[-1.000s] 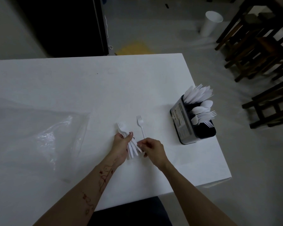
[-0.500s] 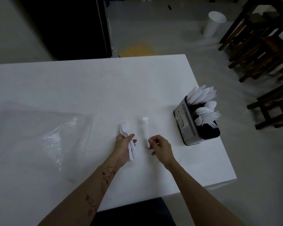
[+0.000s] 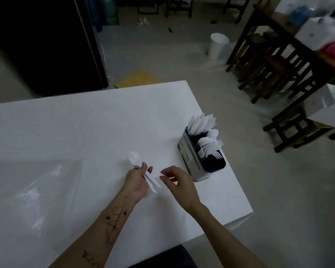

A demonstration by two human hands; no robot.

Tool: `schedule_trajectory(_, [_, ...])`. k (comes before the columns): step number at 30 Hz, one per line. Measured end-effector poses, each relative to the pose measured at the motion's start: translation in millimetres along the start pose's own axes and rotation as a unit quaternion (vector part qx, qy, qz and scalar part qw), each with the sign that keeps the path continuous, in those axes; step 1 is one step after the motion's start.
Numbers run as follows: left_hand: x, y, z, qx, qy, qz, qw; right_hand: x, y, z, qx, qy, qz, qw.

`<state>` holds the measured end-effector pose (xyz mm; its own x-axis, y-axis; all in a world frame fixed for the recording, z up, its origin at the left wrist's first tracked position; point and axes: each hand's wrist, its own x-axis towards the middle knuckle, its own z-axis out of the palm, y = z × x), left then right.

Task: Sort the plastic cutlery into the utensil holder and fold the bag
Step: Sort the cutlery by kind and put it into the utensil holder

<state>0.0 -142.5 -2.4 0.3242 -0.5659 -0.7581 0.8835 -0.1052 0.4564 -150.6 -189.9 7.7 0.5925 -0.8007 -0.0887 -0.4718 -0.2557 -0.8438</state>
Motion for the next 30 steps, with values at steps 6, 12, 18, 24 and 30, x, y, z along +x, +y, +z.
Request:
schedule_trajectory(6, [-4.7, 6.7, 53.5, -0.090, -0.049, -0.012, 0.995, 25.2, 30.8, -72.8, -0.370, 0.231, -0.260, 0.862])
schedule_trajectory(12, [-12.0, -10.6, 119.2, -0.120, -0.079, 0.047, 0.988, 41.4, 56.3, -125.3, -0.413, 0.237, -0.267, 0.838])
schedule_trajectory(18, [-14.8, -44.1, 159.2, -0.030, -0.074, 0.179, 0.981, 47.4, 66.0, -136.8, -0.374, 0.180, -0.276, 0.867])
schedule_trajectory(24, [-5.6, -71.5, 149.2, 0.288, -0.018, 0.308, 0.907, 44.8, 66.3, -140.1, -0.319, 0.132, -0.265, 0.900])
schedule_trajectory(30, [-11.4, -73.4, 147.6, 0.520, -0.020, 0.402, 0.753, 41.0, 68.2, -138.5, -0.217, 0.093, -0.241, 0.941])
